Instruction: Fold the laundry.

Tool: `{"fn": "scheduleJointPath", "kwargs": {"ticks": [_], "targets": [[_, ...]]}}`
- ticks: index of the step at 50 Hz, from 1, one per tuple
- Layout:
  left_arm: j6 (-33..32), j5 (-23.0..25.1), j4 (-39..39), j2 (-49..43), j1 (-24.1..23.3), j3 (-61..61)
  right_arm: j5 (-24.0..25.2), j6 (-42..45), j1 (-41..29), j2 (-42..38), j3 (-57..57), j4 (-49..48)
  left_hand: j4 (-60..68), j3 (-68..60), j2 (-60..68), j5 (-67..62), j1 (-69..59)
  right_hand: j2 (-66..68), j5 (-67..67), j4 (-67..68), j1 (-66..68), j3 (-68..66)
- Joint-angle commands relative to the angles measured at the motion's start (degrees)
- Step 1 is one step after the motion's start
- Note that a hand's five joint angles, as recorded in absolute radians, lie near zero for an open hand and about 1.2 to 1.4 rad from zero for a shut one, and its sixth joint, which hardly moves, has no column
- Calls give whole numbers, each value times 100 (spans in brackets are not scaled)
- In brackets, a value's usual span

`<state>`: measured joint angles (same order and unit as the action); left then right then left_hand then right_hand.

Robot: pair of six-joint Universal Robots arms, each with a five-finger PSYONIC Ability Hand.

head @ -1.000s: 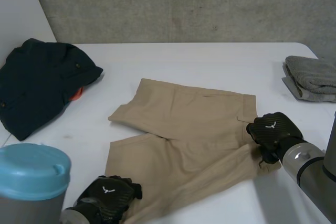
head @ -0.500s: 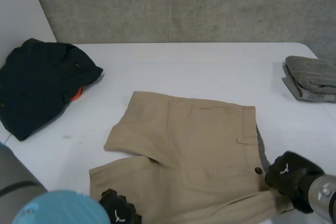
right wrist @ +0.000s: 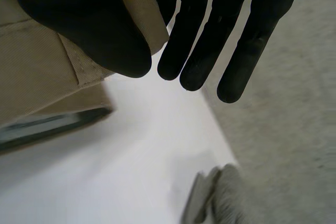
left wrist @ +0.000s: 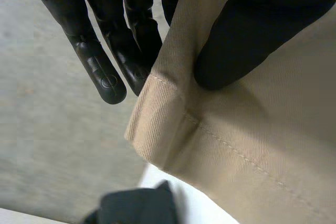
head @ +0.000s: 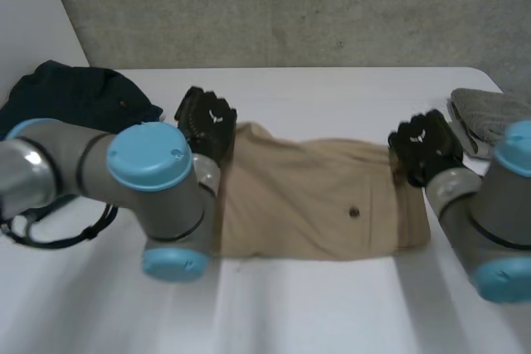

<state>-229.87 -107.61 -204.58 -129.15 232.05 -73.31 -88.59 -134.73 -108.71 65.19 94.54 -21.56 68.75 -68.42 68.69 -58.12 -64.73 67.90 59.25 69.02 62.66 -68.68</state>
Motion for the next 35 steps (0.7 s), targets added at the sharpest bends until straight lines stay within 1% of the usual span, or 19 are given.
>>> {"fn": "scheduleJointPath", "kwargs": {"ticks": [1,2,3,4,5,8,10,11,14,15,18,19,22,23,26,27,30,31,35], "targets": [[-769,-6,-1161,-1356,112,1045,-229,61,-142,-1412,-1217,-727,1125,-1158,1131,-1188,-1527,1166,1031,1054,1690,-1087],[-770,-6,-1224,-1437,103,1116,-255,70,-150,-1535,-1314,-718,778,-811,784,-840,-1180,-633,-768,-745,-109,711],[-761,3,-1277,-1507,103,1161,-325,79,-159,-1632,-1402,-709,-1341,1308,-1335,1278,938,-2949,-3084,-3061,-2425,3028],[-761,46,-1373,-1604,103,1187,-526,35,-177,-1755,-1498,-709,-5625,5592,-5619,5563,5223,-5790,-5925,-5902,-5266,5868],[-761,90,-1417,-1622,95,1196,-615,17,-185,-1764,-1508,-709,-5875,5842,-5869,5812,5473,-5790,-5925,-5902,-5266,5868],[-708,257,-1462,-1579,-10,1126,-835,-123,-186,-1581,-1421,-770,-5875,5842,-5869,5812,5473,-5790,-5925,-5902,-5266,5868],[-682,302,-1453,-1465,-72,1004,-827,-220,-168,-1388,-1359,-701,-5875,5842,-5869,5812,5473,-5790,-5925,-5902,-5266,5868],[-673,310,-1453,-1377,-125,925,-809,-333,-159,-1126,-1246,-674,-5875,5842,-5869,5812,5473,-5790,-5925,-5902,-5266,5868],[-524,311,-1453,-894,-239,503,-678,-422,-124,-702,-999,-569,-5875,5842,-5869,5812,5473,-5790,-5925,-5902,-5266,5868],[-358,328,-1418,-684,-274,232,-512,-475,-115,-405,-798,-325,-5875,5842,-5869,5812,5473,-5790,-5925,-5902,-5266,5868],[-85,328,-1374,-428,-283,-138,-256,-554,-106,-113,-595,124,-5875,5842,-5869,5812,5473,-5790,-5925,-5902,-5266,5868],[133,319,-1322,-157,-292,-401,-73,-693,-98,88,-481,491,-5875,5842,-5869,5812,5473,-5790,-5925,-5902,-5266,5868],[538,337,-1146,362,-292,-859,183,-1028,16,353,-322,1091,-5875,5842,-5869,5812,5473,-5790,-5925,-5902,-5266,5868],[853,372,-963,677,-275,-1156,323,-1290,147,484,-217,1484,-5875,5842,-5869,5812,5473,-5790,-5925,-5902,-5266,5868],[1364,503,-663,1066,-274,-1519,683,-1765,385,556,-24,2110,-5875,5842,-5869,5812,5473,-5514,-5649,-5627,-4990,5593],[1688,617,-462,1250,-283,-1720,763,-1845,421,556,38,2199,-5875,5842,-5869,5812,5473,-5462,-5598,-5575,-4939,5541],[2156,793,-180,1471,-301,-1941,1167,-1986,500,538,283,2174,-5870,5837,-5864,5808,5468,-5244,-5379,-5357,-4720,5323],[2427,864,-22,1584,-301,-2037,1229,-1987,517,529,320,2148,-5854,5821,-5848,5791,5451,-5226,-5362,-5339,-4703,5305],[2824,891,243,1726,-301,-2196,1336,-2048,579,328,390,1928,-5837,5804,-5831,5774,5434,-5109,-5244,-5221,-4585,5188]]}}
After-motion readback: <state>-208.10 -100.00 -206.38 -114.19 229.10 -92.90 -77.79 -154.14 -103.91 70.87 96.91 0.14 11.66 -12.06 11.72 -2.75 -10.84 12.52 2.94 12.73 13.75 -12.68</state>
